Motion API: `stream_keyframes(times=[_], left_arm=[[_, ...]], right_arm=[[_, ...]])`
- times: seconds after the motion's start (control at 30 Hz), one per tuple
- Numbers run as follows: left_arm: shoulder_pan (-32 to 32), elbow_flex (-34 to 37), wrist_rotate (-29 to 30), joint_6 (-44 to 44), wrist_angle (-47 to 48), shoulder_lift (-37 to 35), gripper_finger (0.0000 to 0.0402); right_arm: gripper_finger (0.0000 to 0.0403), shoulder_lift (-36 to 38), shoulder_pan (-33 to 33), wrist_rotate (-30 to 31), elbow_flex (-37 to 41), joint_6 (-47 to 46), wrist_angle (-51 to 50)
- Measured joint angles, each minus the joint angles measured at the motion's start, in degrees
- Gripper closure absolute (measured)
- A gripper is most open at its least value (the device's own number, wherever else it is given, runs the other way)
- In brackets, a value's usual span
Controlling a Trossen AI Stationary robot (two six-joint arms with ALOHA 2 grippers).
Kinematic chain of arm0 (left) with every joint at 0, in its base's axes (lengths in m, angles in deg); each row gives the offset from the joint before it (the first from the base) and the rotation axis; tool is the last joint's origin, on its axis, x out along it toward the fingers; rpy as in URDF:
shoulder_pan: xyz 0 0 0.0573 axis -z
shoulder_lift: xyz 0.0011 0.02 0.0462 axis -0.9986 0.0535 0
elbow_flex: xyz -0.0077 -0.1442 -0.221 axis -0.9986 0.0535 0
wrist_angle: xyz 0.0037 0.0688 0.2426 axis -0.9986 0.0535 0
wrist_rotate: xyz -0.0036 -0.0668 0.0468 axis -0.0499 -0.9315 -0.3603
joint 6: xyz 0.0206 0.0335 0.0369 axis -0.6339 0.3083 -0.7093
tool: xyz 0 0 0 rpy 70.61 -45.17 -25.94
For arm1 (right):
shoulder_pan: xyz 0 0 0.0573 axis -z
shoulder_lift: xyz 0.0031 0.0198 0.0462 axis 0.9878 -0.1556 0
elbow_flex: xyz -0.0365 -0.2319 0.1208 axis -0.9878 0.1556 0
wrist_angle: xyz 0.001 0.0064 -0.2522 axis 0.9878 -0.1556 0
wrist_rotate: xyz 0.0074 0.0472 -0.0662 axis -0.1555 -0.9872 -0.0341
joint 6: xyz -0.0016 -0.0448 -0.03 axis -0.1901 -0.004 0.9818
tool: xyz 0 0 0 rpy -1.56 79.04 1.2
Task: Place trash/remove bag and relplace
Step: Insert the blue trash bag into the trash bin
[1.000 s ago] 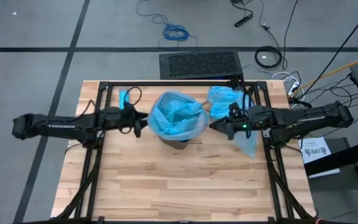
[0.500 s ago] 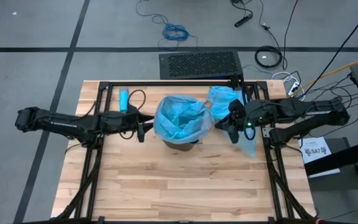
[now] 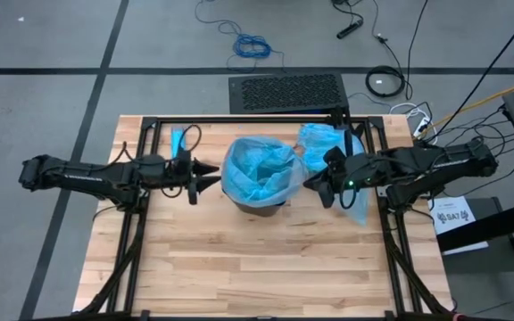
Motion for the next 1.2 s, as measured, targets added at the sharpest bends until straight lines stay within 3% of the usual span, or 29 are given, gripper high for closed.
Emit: stream_keyframes(times=[0.2, 0.4, 0.5, 0.73, 0.97, 1.2], left_arm=[[0.0, 0.0, -4.0, 4.0, 10.6, -0.1, 0.021], [0.0, 0.0, -12.6, -0.6, 12.0, -2.5, 0.021], [0.0, 0.0, -14.3, -0.5, 12.2, -4.6, 0.021], [0.0, 0.0, -12.1, -3.7, 13.1, -9.8, 0.021], [0.0, 0.0, -9.7, -5.0, 14.4, -8.9, 0.021], [0.0, 0.0, -6.7, -8.4, 9.6, -6.6, 0.021]], right_arm=[[0.0403, 0.0, 0.0, 2.4, 0.0, -3.9, 4.9], [0.0403, -1.1, 0.0, 4.9, 0.0, -6.9, 6.5], [0.0403, -2.8, 0.0, 4.9, 0.0, -7.4, 7.3], [0.0403, -7.0, -0.8, 4.8, 0.0, -8.8, 7.4], [0.0403, -8.8, -0.8, 6.7, 0.0, -7.1, 8.5], [0.0403, -9.1, -0.3, 9.3, 0.0, -7.4, 5.1]])
